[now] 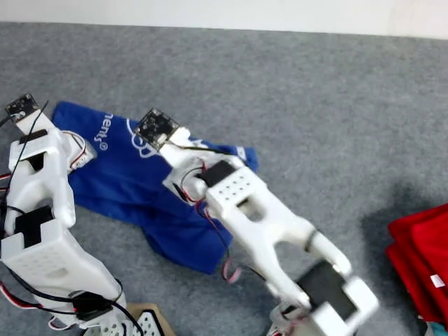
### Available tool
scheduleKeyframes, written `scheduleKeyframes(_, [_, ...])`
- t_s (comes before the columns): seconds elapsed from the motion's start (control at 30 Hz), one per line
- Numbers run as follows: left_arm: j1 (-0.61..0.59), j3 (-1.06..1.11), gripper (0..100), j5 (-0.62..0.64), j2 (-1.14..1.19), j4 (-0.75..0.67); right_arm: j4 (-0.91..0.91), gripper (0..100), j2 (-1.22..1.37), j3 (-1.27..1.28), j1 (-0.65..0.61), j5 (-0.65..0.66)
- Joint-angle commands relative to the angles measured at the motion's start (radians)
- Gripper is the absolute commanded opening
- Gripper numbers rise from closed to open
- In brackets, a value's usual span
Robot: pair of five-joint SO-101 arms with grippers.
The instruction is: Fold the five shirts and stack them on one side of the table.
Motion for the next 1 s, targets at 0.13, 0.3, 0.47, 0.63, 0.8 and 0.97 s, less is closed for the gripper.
scheduleKeyframes(0.13, [-0.044, 0.005, 22, 0.005, -0.007, -0.005, 0.331, 0.9, -0.615, 0.219, -0.240, 0.000])
scheduleKeyframes(0.3, [-0.041, 0.007, 22, 0.008, -0.007, -0.003, 0.340, 6.1, -0.812, 0.553, -0.409, 0.106])
scheduleKeyframes(0.47, [-0.044, 0.007, 22, 0.008, -0.005, -0.003, 0.302, 20.6, -0.806, 0.687, -0.415, 0.080])
scheduleKeyframes(0.63, [-0.042, 0.007, 22, 0.008, -0.002, -0.003, 0.306, 17.3, -0.799, 0.704, -0.418, 0.080])
scheduleKeyframes(0.8, [-0.041, 0.005, 22, 0.008, -0.005, -0.003, 0.303, 15.5, -0.799, 0.728, -0.410, 0.130])
scheduleKeyframes(0.97, [-0.041, 0.005, 22, 0.008, -0.005, -0.003, 0.302, 15.5, -0.797, 0.737, -0.412, 0.149])
